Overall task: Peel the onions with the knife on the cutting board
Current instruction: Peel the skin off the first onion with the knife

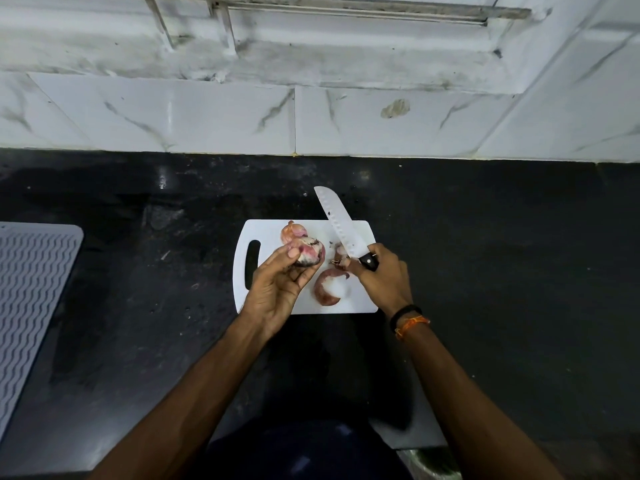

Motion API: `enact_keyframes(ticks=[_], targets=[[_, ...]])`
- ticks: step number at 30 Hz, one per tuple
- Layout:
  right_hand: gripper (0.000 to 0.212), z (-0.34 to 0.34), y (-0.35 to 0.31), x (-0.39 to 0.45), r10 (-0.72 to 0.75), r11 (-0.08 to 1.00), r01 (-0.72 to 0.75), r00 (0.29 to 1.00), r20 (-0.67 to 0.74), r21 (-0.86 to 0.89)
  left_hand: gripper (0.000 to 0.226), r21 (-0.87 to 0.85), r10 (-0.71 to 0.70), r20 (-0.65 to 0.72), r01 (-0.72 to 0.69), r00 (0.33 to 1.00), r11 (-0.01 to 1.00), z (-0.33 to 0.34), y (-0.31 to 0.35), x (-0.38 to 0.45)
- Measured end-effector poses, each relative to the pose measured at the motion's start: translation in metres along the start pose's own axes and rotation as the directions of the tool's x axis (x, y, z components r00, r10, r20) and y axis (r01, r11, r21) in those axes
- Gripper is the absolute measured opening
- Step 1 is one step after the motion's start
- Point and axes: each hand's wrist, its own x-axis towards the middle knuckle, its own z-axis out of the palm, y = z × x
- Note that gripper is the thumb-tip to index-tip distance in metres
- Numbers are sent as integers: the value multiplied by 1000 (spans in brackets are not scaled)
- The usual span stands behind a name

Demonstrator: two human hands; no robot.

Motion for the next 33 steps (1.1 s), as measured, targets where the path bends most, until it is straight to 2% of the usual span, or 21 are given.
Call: enact_keyframes(ticks=[4, 6, 11, 15, 18, 28, 31, 33], targets=[[16, -5, -5, 0, -30, 1000, 30, 999, -27, -5, 58, -8, 3, 27, -3, 1000, 1000, -1, -2, 3], [15, -9, -12, -5, -57, 997, 59, 998, -39, 58, 56, 6, 26, 43, -26, 999, 1000, -2, -1, 4], [19, -21, -35, -26, -211, 964, 215, 977, -41, 158, 73, 58, 69, 51, -72, 996, 996, -2, 0, 4], [24, -20, -42, -39, -317, 948, 317, 948, 12, 3, 72, 76, 89, 44, -93, 995, 993, -2, -2, 8], [26, -17, -43, -42, -329, 942, 328, 944, -2, -75, 74, 78, 92, 49, -96, 995, 992, -3, -2, 8], [28, -13, -44, -43, -372, 921, 370, 928, 3, -125, 84, 130, 61, 18, -63, 998, 990, -5, 0, 5], [22, -14, -47, -43, -369, 917, 366, 929, 11, -161, 83, 164, 41, -10, -39, 999, 986, -7, 2, 6], [32, -12, -51, -45, -370, 916, 360, 929, -26, -178, 77, 182, 37, -18, -33, 999, 983, -7, 2, 5]])
